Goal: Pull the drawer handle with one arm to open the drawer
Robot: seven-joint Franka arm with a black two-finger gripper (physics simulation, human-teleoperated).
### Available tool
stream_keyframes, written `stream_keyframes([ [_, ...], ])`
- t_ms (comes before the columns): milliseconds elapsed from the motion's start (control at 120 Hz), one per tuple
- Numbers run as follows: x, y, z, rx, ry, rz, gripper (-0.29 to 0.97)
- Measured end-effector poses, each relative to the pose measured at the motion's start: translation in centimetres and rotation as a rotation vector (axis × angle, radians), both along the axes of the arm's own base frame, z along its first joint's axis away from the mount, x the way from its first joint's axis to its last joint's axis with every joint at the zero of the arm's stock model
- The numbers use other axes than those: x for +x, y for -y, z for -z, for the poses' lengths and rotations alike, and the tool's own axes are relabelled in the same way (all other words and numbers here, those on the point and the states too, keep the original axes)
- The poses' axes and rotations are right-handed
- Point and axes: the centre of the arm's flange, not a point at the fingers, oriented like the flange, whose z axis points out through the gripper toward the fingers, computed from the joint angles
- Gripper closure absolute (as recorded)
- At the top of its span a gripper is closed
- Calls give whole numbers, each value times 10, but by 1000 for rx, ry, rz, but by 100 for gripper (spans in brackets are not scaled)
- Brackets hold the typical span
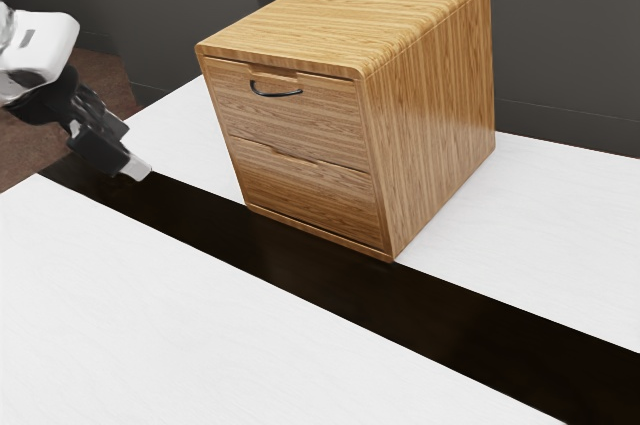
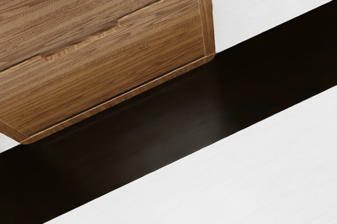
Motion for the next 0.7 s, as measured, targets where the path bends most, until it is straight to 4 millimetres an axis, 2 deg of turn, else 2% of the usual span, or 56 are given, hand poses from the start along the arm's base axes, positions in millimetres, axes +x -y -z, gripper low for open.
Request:
stream_keyframes([
  [75,40,9,-1,46,45,162,2],
  [117,56,23,2,102,64,257,2],
  [300,88,45,11,386,105,565,2],
  [492,126,15,34,453,152,726,1],
  [583,132,11,35,488,173,777,3],
  [700,140,-1,37,531,201,815,14],
])
